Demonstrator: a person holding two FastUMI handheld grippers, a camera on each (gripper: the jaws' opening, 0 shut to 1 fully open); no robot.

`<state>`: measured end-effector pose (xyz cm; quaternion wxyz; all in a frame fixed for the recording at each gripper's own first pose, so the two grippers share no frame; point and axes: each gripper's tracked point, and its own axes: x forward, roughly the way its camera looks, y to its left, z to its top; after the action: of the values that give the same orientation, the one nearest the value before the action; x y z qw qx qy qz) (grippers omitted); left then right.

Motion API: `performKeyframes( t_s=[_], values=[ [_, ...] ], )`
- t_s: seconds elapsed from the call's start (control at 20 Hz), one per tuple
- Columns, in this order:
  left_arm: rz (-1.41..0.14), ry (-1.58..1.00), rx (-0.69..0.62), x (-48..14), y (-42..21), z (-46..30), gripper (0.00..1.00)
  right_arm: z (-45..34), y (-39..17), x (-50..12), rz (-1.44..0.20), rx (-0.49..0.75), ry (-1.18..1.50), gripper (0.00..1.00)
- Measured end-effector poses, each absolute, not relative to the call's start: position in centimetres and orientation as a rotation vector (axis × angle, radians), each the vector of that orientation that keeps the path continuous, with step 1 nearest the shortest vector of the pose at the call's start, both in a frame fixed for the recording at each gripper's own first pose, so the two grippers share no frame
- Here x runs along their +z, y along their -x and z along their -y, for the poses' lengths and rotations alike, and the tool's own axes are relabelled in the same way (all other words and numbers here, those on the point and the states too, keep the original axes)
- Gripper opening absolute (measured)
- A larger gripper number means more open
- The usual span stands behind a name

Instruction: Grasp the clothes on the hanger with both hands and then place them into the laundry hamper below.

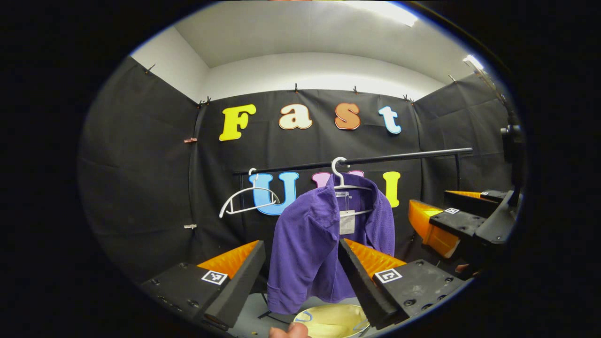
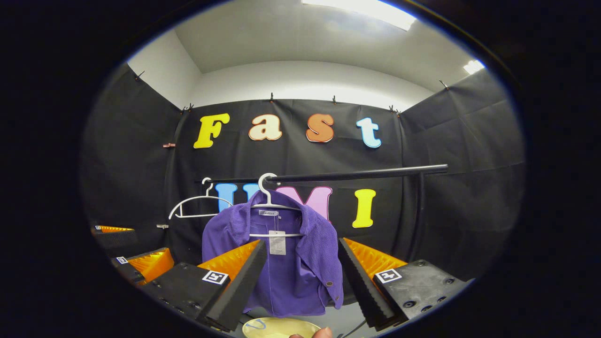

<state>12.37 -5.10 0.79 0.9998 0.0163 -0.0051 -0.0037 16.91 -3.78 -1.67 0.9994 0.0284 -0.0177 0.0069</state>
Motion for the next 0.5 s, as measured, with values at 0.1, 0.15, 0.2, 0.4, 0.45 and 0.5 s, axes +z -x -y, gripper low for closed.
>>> performKeyframes(
  t_s=[0.1,0.15,0.2,0.4,0.45,0.5],
  values=[
    [0.006,-0.034,0.009,0.5,-14.0,5.6,0.98,4.1,-19.7,-2.5,0.039,0.029,-0.047,0.98],
    [0.004,-0.038,0.020,0.3,-14.9,5.8,0.98,4.1,-21.1,-3.1,0.040,0.035,-0.042,0.98],
    [0.005,-0.043,0.032,0.3,-15.6,5.9,0.98,4.1,-22.5,-3.6,0.042,0.041,-0.043,0.97],
    [-0.002,-0.045,0.043,-0.5,-19.2,7.5,0.98,4.7,-27.7,-6.4,0.016,0.047,-0.058,0.98],
    [-0.002,-0.043,0.041,-0.8,-20.2,8.1,0.98,4.9,-28.7,-7.1,0.008,0.051,-0.062,0.98],
    [-0.004,-0.044,0.039,-0.9,-21.4,8.7,0.97,5.0,-29.7,-7.7,0.004,0.058,-0.065,0.99]
  ],
)
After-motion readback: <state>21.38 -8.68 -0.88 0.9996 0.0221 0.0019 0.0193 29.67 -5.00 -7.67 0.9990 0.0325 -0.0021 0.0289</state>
